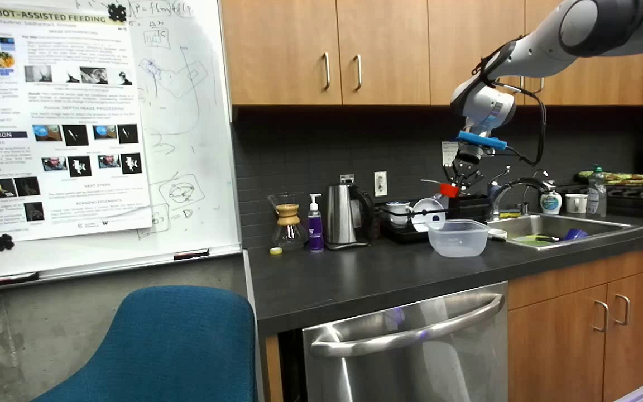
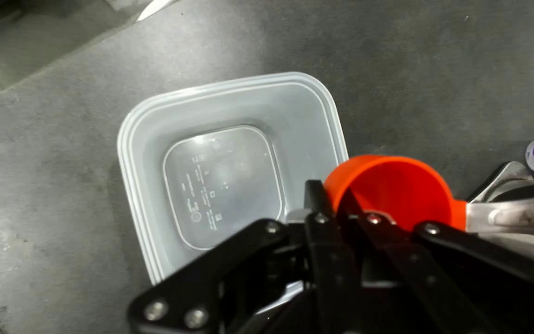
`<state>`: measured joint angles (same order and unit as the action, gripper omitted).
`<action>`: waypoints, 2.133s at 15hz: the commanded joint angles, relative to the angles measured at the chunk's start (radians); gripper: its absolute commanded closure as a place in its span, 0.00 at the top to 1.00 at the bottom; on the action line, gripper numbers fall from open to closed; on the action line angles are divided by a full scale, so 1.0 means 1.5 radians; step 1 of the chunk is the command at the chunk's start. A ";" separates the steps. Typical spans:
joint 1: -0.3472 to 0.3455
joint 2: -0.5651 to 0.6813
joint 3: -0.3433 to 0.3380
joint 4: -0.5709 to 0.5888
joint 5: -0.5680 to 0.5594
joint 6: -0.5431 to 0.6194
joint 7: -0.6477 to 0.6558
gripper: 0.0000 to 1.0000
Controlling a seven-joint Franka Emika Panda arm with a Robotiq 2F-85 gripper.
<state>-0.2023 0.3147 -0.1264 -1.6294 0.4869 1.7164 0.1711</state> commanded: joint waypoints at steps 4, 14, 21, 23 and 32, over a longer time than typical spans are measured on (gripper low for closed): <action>-0.001 0.001 0.000 0.004 0.000 -0.004 0.000 0.07; -0.001 0.002 0.000 0.005 0.000 -0.005 0.000 0.07; -0.001 0.003 0.000 0.007 0.000 -0.006 0.000 0.07; -0.001 0.004 0.000 0.007 0.000 -0.006 0.000 0.02; -0.003 0.008 0.002 0.008 0.004 -0.012 -0.008 0.02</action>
<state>-0.2023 0.3256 -0.1264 -1.6244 0.4918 1.7152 0.1646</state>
